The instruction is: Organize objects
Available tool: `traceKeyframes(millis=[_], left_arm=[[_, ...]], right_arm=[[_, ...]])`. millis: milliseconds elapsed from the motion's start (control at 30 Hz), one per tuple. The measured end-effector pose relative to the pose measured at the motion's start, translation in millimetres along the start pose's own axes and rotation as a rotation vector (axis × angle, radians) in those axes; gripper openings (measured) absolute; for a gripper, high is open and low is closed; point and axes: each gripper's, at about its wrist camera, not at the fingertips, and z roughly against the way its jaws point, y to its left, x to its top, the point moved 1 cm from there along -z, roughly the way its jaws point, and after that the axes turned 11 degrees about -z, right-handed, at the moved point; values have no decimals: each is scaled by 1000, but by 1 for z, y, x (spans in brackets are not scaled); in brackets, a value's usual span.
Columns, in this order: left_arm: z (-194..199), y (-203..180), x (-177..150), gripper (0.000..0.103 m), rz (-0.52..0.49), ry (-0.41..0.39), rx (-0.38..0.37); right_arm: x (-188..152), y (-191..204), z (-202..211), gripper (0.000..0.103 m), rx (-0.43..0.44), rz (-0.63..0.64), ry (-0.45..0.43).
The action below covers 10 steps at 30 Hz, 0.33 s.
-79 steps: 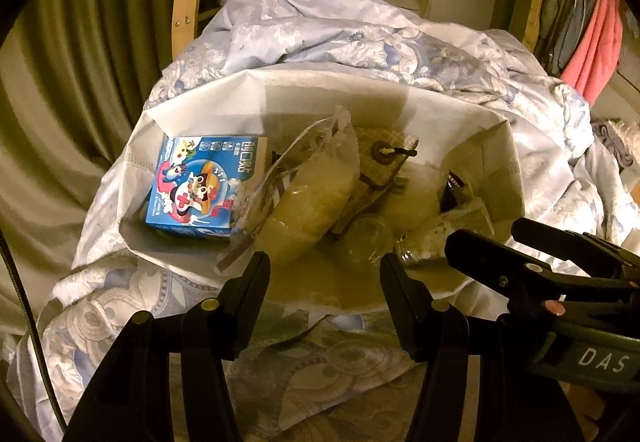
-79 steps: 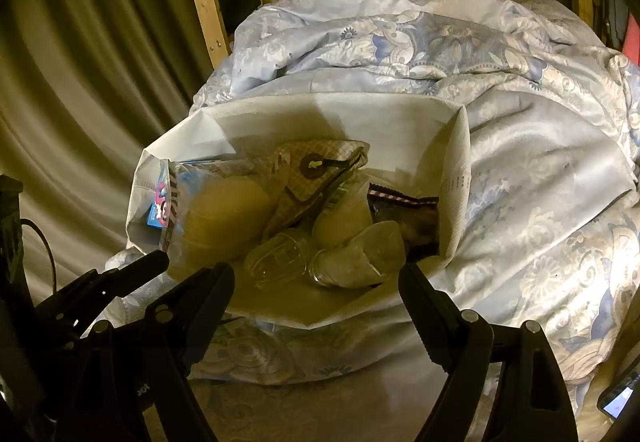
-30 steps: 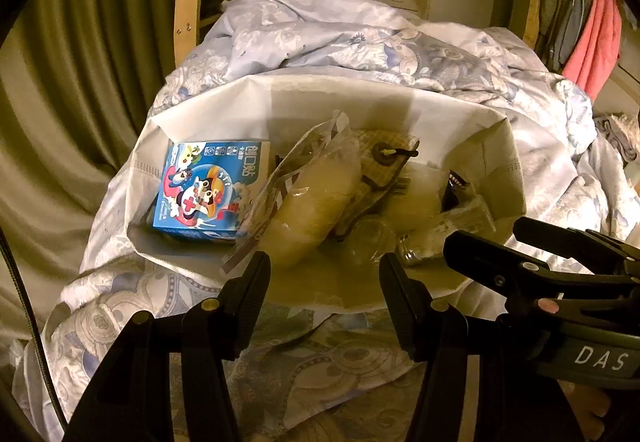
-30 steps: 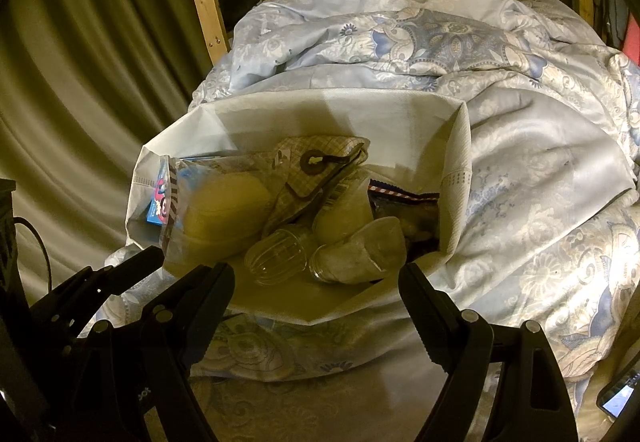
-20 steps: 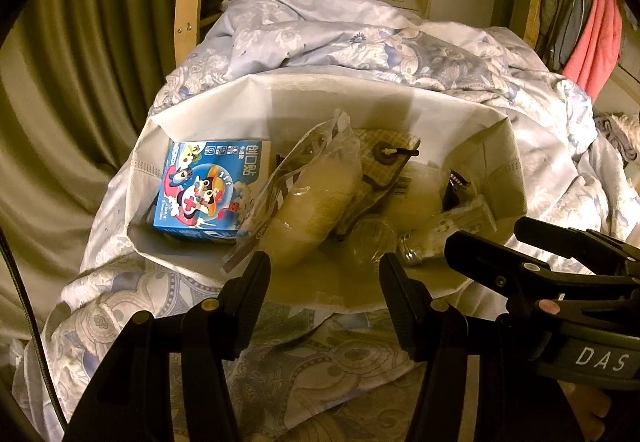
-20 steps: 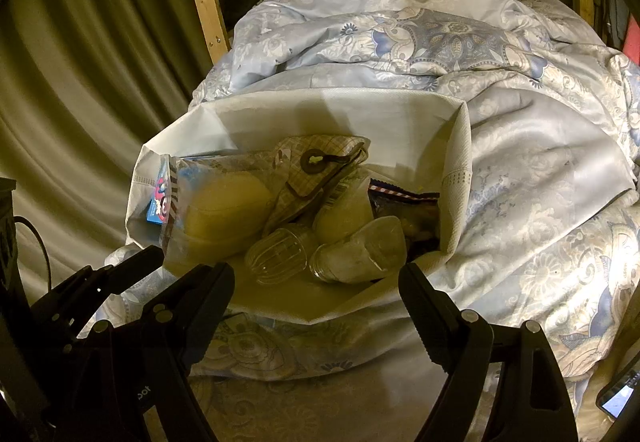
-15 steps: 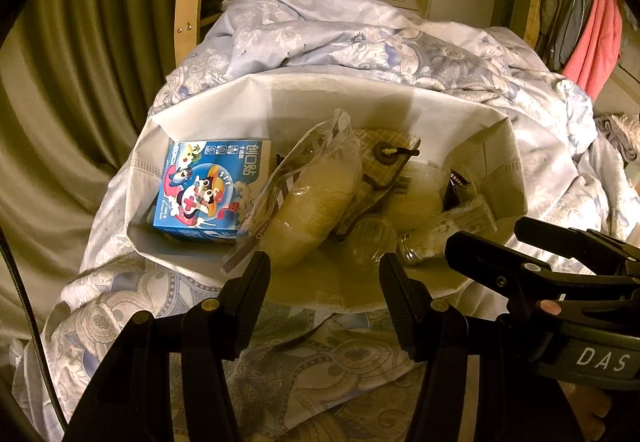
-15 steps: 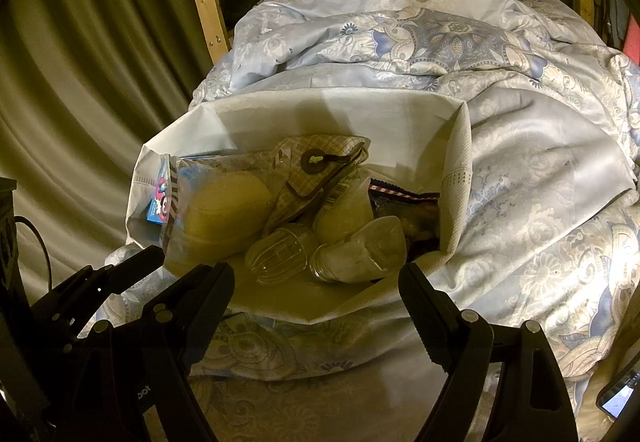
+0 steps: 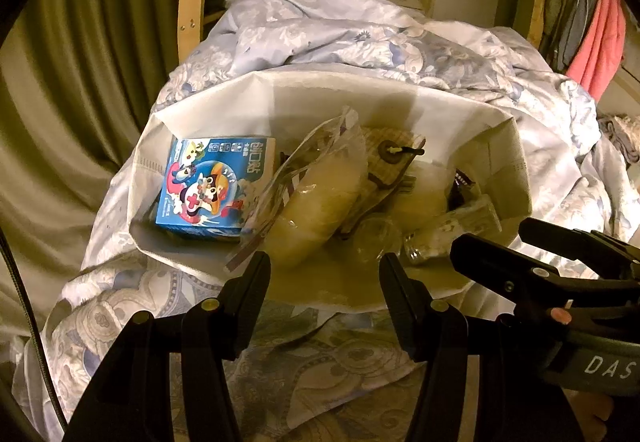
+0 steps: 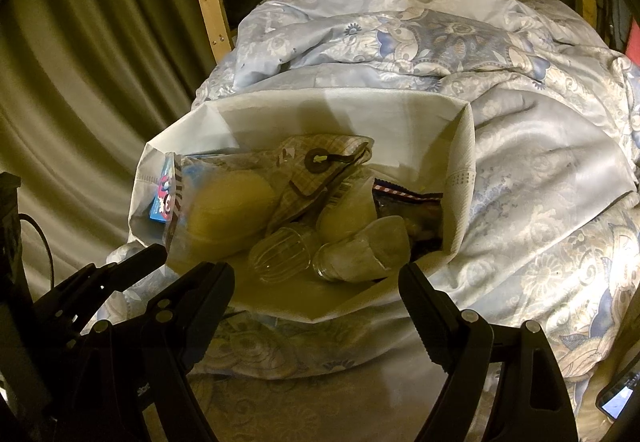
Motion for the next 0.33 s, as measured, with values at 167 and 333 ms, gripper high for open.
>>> traceKeyframes(millis=[167, 333], left_arm=[[3, -3, 0, 56, -27, -29, 30], [18, -1, 7, 55, -28, -48, 11]], right_arm=[[0, 1, 1, 84, -7, 6, -1], [3, 9, 18, 84, -30, 26, -19]])
